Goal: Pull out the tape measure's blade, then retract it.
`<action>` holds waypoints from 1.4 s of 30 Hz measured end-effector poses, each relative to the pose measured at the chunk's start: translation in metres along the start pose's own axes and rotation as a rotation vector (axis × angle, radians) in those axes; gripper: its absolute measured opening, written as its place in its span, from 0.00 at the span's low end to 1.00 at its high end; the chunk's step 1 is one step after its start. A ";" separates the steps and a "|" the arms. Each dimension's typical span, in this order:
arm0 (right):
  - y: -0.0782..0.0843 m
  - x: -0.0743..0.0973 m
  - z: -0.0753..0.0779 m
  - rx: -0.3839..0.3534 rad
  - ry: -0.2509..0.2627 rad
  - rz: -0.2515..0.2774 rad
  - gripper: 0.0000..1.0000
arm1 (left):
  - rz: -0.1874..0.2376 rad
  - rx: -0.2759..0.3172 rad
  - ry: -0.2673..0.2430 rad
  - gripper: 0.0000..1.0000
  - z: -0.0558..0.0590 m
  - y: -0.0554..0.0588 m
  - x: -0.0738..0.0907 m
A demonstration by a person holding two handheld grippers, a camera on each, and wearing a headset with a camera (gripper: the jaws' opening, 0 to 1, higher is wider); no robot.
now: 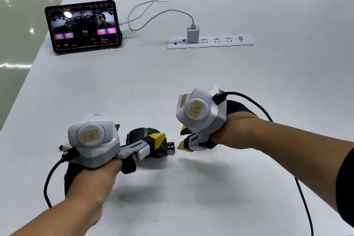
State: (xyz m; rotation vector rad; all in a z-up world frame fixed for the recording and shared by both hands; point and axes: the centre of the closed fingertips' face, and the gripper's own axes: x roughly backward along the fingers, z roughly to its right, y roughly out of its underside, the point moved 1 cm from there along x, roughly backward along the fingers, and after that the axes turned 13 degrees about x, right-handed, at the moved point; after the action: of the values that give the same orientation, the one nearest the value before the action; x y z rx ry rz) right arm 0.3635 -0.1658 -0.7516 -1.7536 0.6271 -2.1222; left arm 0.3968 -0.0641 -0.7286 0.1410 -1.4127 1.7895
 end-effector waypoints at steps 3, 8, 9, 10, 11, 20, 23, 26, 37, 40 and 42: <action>0.008 0.008 0.000 -0.031 0.020 0.013 0.19 | -0.037 -0.029 0.017 0.82 -0.004 0.006 0.003; 0.025 0.018 -0.001 -0.097 0.052 0.027 0.21 | -0.067 -0.076 0.033 0.86 -0.011 0.011 0.011; 0.026 0.020 -0.001 -0.112 0.058 0.034 0.21 | -0.073 -0.073 0.040 0.88 -0.012 0.012 0.012; 0.028 0.023 -0.002 -0.128 0.067 0.045 0.21 | -0.082 -0.056 0.052 0.90 -0.013 0.014 0.013; 0.031 0.025 -0.002 -0.142 0.074 0.052 0.22 | -0.112 -0.018 0.087 0.94 -0.011 0.021 0.013; 0.053 0.043 -0.019 -0.189 0.102 0.067 0.28 | -0.153 -0.089 0.121 0.99 -0.020 0.032 0.028; 0.060 0.051 -0.022 -0.208 0.117 0.076 0.29 | -0.150 -0.092 0.125 0.99 -0.026 0.029 0.032; 0.065 0.061 -0.023 -0.258 0.138 0.106 0.32 | -0.124 -0.116 0.118 0.99 -0.035 0.023 0.039; 0.100 0.090 -0.032 -0.335 0.188 0.135 0.42 | -0.164 -0.173 0.137 0.99 -0.049 0.020 0.061; 0.112 0.097 -0.035 -0.348 0.204 0.127 0.45 | -0.185 -0.182 0.148 0.99 -0.047 0.022 0.066; 0.122 0.103 -0.036 -0.346 0.223 0.114 0.48 | -0.192 -0.194 0.154 0.99 -0.046 0.024 0.070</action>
State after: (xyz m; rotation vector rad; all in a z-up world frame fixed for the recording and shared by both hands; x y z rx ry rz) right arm 0.3034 -0.3167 -0.7342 -1.6032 1.1869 -2.2505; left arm 0.3539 0.0116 -0.7253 0.0339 -1.4031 1.4680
